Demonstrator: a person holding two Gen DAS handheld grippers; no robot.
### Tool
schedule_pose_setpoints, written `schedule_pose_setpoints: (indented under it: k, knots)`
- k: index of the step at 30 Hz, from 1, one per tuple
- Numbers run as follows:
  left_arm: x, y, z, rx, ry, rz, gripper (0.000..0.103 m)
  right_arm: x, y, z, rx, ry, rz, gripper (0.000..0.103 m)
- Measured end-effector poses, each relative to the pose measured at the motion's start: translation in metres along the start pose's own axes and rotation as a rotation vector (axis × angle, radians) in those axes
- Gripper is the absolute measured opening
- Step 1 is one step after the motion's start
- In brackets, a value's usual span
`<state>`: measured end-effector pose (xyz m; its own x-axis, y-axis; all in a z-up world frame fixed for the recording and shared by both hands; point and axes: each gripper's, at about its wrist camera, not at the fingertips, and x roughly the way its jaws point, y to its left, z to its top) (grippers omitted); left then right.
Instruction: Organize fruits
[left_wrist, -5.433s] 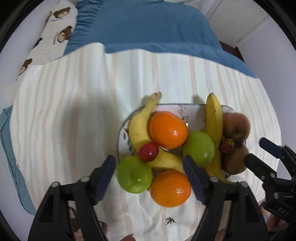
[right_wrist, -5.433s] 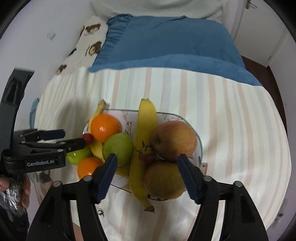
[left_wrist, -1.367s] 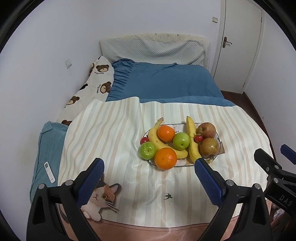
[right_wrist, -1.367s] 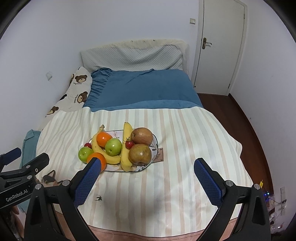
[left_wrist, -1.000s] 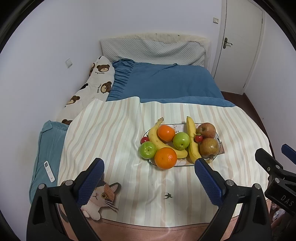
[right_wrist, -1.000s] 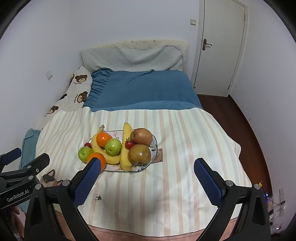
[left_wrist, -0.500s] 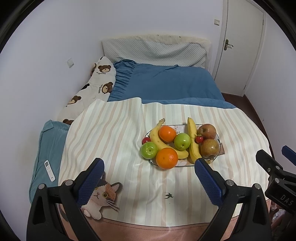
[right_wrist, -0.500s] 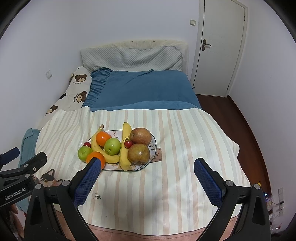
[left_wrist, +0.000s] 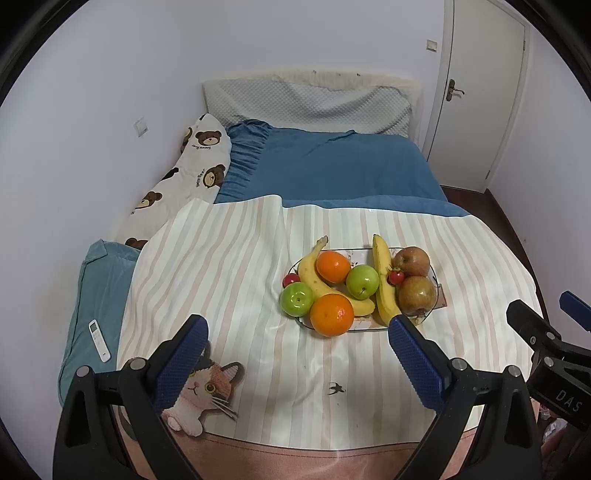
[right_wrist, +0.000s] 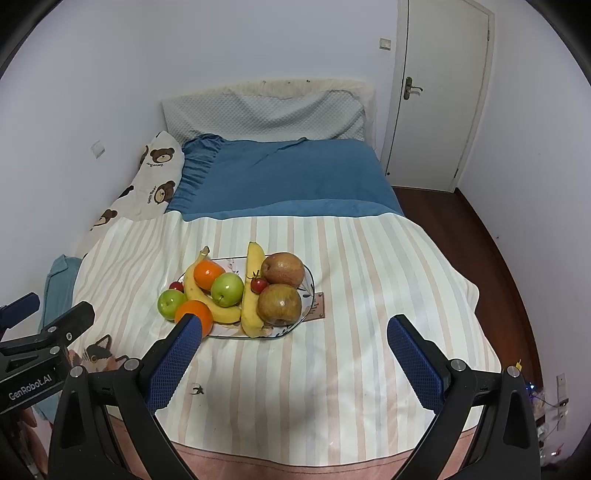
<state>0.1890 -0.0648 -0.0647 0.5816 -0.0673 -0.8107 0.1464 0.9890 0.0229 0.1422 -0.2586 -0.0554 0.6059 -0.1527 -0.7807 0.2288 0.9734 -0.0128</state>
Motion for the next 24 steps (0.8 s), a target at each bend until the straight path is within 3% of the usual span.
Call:
schedule_pose_setpoints:
  k: [24]
  knots:
    - [-0.0008, -0.0026, -0.0059, 0.001, -0.004, 0.006, 0.100, -0.0017, 0.0011, -0.0037, 0.002, 0.002, 0.000, 0.102]
